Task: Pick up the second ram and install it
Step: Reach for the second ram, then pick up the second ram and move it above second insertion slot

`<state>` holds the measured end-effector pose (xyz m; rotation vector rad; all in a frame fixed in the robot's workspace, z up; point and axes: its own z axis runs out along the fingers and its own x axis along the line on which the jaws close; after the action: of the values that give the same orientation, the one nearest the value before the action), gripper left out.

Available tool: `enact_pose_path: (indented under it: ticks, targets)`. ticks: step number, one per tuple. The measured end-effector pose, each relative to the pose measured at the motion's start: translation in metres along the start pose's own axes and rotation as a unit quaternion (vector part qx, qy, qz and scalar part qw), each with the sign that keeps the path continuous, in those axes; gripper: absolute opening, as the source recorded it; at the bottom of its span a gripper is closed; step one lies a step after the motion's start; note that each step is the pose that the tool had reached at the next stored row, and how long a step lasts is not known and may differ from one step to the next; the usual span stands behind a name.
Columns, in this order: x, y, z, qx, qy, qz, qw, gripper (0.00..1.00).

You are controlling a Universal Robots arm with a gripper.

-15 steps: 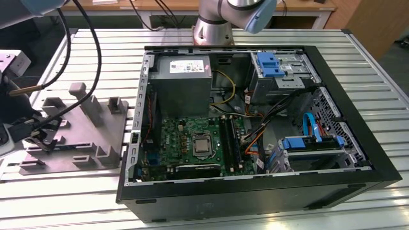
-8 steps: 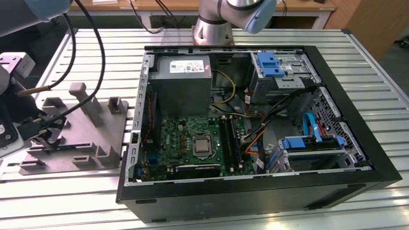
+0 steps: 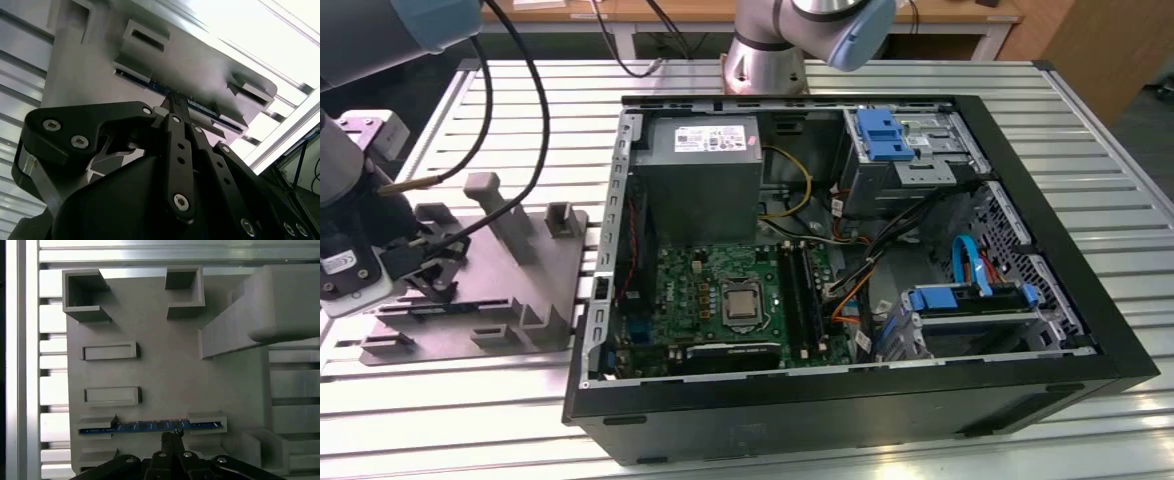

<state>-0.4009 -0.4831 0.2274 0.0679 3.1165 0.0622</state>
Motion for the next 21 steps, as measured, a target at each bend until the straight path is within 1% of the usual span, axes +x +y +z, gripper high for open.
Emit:
enact_pose_path:
  ticks: [2,5,18,21]
  targets:
    - [0.0026,0.0034,0.0036,0.0003,0.0000,0.000,1.0000,0.11]
    - [0.0051,0.0042,0.0070,0.0007,0.0001,-0.001,1.0000,0.11]
    - [0.0058,0.0042,0.0072,0.0007,0.0001,-0.001,1.0000,0.11]
    - [0.0058,0.0042,0.0073,0.0016,0.0000,-0.001,1.0000,0.11]
